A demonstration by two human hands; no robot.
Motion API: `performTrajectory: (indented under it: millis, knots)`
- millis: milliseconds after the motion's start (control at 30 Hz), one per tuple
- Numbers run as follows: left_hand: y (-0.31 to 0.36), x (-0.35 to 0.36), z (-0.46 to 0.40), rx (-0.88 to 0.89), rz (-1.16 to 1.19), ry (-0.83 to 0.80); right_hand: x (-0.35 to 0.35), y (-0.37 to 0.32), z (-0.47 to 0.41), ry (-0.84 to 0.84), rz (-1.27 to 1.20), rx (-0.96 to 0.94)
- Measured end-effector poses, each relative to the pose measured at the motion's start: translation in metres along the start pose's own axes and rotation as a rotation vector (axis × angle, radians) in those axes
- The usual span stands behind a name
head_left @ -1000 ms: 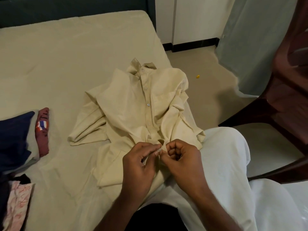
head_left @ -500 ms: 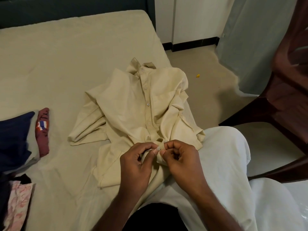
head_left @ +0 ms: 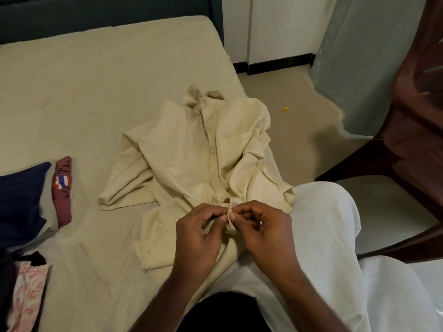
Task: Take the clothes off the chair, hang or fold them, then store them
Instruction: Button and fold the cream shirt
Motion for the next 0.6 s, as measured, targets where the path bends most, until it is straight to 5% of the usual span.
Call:
performTrajectory:
  millis: [267, 600]
  knots:
    - [-0.003, 0.004, -0.001, -0.231, 0.212, -0.012, 0.003, -0.002, 0.001, -0.001, 0.225, -0.170]
    - [-0.012, 0.012, 0.000, -0.276, 0.160, -0.092, 0.012, 0.004, -0.003, -0.106, 0.256, -0.084]
Point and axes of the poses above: each hand's wrist, its own z-axis away from the middle knuckle, its own x-axis out of the palm, y = z × x, the point moved 3 cm from there along -z, towards the middle knuckle, and after that the axes turned 9 degrees about -y, right-handed, at the moved point
